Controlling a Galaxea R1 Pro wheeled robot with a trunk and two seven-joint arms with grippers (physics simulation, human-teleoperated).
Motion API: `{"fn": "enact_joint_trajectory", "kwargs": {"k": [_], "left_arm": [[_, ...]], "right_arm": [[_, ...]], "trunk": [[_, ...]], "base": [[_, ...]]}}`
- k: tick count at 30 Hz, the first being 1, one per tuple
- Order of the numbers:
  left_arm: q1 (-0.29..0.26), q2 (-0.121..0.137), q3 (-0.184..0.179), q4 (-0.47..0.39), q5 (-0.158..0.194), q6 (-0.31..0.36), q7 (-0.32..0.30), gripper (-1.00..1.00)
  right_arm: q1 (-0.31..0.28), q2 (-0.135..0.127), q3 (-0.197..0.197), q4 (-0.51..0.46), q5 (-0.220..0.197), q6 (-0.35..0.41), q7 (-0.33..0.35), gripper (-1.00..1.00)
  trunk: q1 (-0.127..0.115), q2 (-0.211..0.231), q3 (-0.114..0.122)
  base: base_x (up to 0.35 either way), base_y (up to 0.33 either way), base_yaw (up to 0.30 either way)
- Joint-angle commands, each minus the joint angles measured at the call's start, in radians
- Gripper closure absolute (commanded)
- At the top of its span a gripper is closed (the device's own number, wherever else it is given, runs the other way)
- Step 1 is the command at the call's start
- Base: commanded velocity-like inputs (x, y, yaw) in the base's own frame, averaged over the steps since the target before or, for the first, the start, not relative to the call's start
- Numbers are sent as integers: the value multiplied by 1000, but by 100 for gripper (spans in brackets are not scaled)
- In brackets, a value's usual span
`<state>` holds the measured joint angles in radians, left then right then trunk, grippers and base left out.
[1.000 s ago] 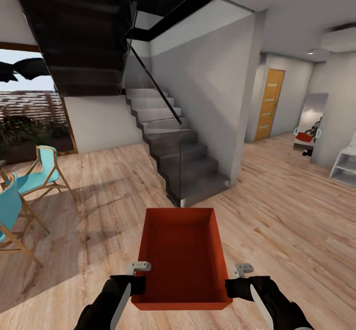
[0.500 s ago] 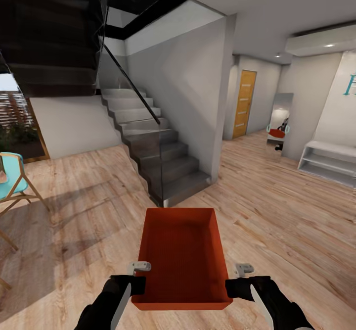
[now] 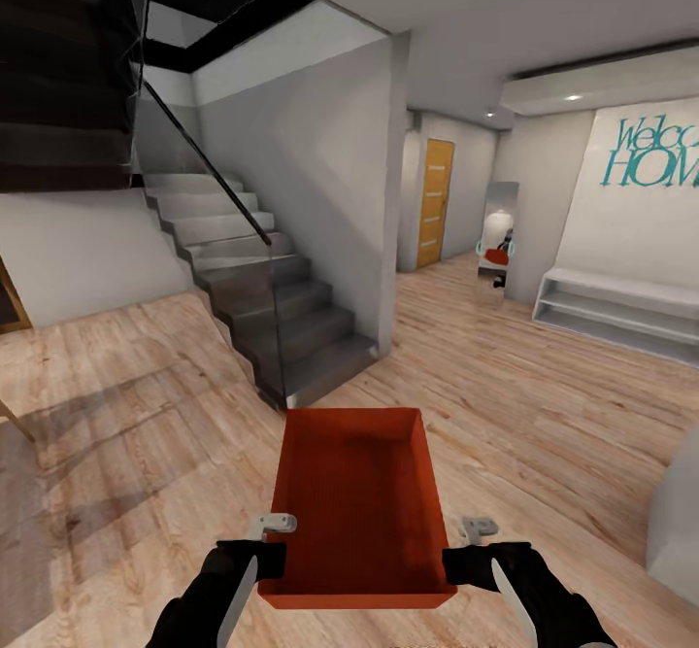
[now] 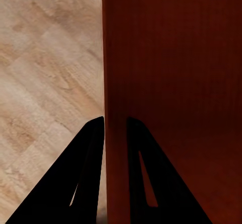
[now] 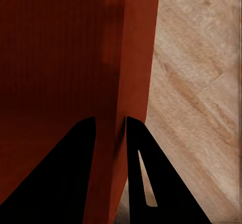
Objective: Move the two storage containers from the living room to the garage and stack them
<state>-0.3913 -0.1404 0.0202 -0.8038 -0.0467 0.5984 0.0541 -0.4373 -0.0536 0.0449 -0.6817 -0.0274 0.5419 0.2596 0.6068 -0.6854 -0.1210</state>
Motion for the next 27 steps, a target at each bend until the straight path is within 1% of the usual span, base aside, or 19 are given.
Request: {"fn": "enact_joint_trajectory", "kwargs": {"k": [1,10,16,22,27], "left_arm": [[0,2,0,0,-18,6,4,100],[0,2,0,0,-17,6,4,100],[0,2,0,0,-18,6,4,100],[0,2,0,0,-17,6,4,100],[0,2,1,0,-12,6,3,100]], "right_arm": [[-2,-3,9,-2,-5,-25,-2,100],[-1,-3,9,-2,-5,-25,-2,100],[-1,-3,9,-2,-5,-25,-2,100],[-1,-3,9,-2,-5,-25,-2,100],[-1,-3,9,-2,-5,-25,-2,100]], "trunk": [[0,-2,-2],[0,-2,-2],[0,-2,-1],[0,-2,0],[0,-2,8]], "base": [[0,0,-278],[21,0,-278],[285,0,-262],[293,0,-47],[43,0,-33]]}}
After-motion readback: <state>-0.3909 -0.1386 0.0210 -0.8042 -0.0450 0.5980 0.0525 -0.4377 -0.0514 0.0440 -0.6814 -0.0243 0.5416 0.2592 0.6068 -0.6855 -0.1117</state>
